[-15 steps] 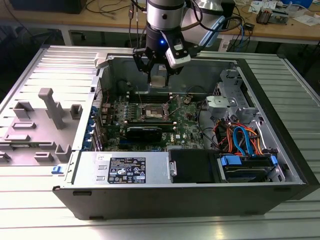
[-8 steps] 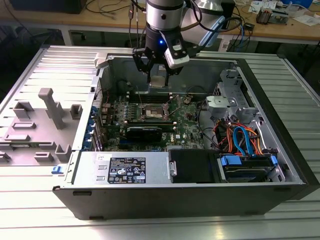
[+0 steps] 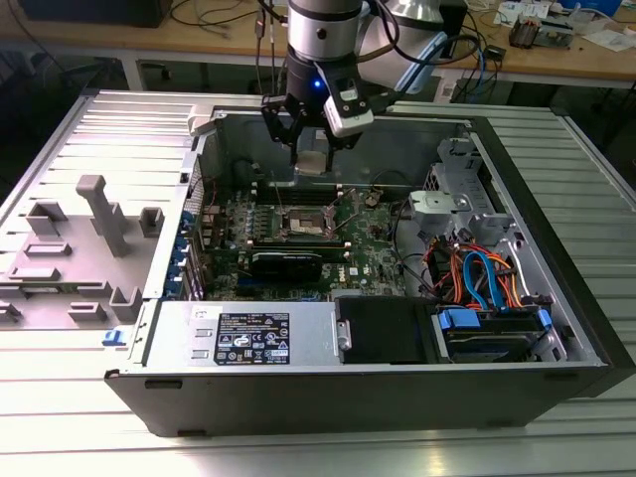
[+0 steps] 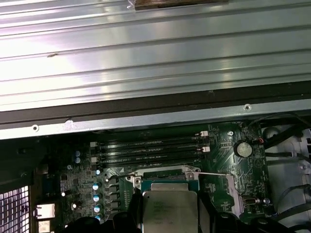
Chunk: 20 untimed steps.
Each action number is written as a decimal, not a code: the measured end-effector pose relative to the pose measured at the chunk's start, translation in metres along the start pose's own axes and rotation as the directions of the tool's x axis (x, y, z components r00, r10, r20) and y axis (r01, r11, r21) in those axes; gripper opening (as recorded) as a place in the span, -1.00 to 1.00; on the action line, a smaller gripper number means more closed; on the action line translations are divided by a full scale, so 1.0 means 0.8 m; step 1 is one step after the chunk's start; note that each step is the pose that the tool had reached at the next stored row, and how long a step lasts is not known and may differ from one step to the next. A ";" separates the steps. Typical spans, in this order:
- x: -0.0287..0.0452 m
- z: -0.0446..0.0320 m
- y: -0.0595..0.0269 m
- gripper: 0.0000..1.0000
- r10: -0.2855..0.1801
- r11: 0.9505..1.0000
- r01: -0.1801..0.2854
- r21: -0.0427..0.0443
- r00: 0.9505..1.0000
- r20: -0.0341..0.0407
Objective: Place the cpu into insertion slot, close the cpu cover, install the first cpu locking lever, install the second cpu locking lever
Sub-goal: 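Place the cpu into insertion slot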
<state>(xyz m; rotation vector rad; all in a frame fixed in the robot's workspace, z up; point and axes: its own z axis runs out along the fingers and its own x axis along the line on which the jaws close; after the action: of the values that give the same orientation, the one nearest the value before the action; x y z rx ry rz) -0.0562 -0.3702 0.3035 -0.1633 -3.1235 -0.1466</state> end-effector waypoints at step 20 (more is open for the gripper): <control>0.0004 0.0063 -0.001 0.09 0.247 0.969 -0.247 -0.007 0.969 0.023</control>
<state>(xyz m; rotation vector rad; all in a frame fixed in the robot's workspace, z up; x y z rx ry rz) -0.0567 -0.3701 0.2984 -0.5540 -3.0902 -0.1481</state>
